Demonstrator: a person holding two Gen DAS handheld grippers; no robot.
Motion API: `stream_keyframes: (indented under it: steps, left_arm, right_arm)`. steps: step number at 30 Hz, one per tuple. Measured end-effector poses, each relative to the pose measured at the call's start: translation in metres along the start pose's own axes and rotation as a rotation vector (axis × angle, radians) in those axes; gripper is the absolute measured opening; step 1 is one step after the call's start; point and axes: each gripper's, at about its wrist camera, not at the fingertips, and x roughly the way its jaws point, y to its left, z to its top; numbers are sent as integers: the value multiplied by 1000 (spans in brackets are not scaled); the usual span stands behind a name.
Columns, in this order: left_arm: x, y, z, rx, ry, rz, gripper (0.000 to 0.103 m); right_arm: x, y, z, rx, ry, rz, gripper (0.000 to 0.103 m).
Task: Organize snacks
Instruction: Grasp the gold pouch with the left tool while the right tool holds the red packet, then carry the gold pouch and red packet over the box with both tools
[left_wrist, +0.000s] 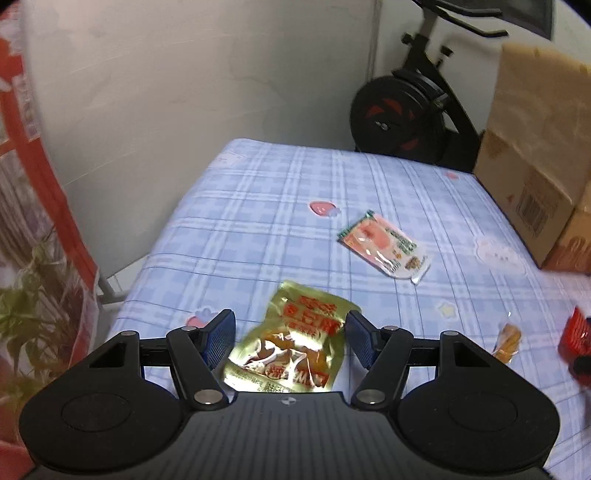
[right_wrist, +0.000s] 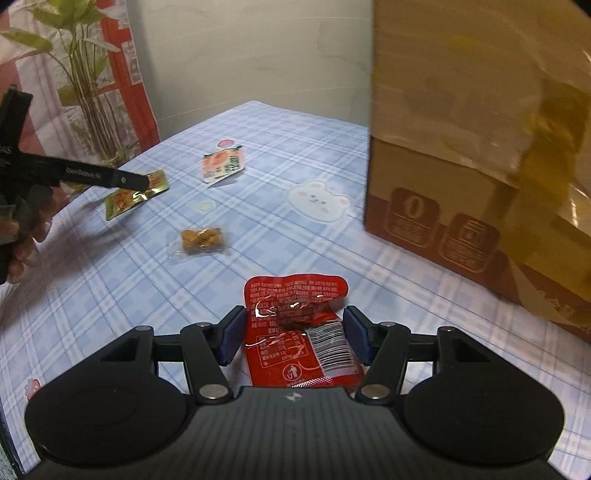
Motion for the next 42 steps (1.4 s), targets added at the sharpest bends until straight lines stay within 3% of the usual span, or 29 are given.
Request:
stream_keyframes:
  steps: [5,6,7,10,12,23,29,42]
  left_arm:
    - [-1,-2,-4,-3,-21,14,69]
    - [-2,-1,-4,-7,-21,16,67]
    - [-3,0,-4,-10,-24,19,57]
    - [-8,2,-4,-23,-23,-2,51]
    - [-13,-1,-8,-9,-28,-31,50]
    - [-52,-40,-19,13,-46,-38,50]
    - [-83,-65,-1,-46,-112,-97,51]
    - [-147,-149,77,44,-316,-214,51]
  right_arm:
    - [-3,-3,-3,21,-10,3,60]
    - [-3,-2,-3,28,-13,2,60]
    - [-3,-2,-3,33,-16,3,60]
    - [-5,-4,-4,54,-19,15,60]
    - [-7,-5,-5,63,-22,20,60]
    - [-30,-13,-13,107,-71,18,60]
    - [-56,-22,-13,123,-135,0,60]
    - [-142,-50,24,94,-397,-59,60]
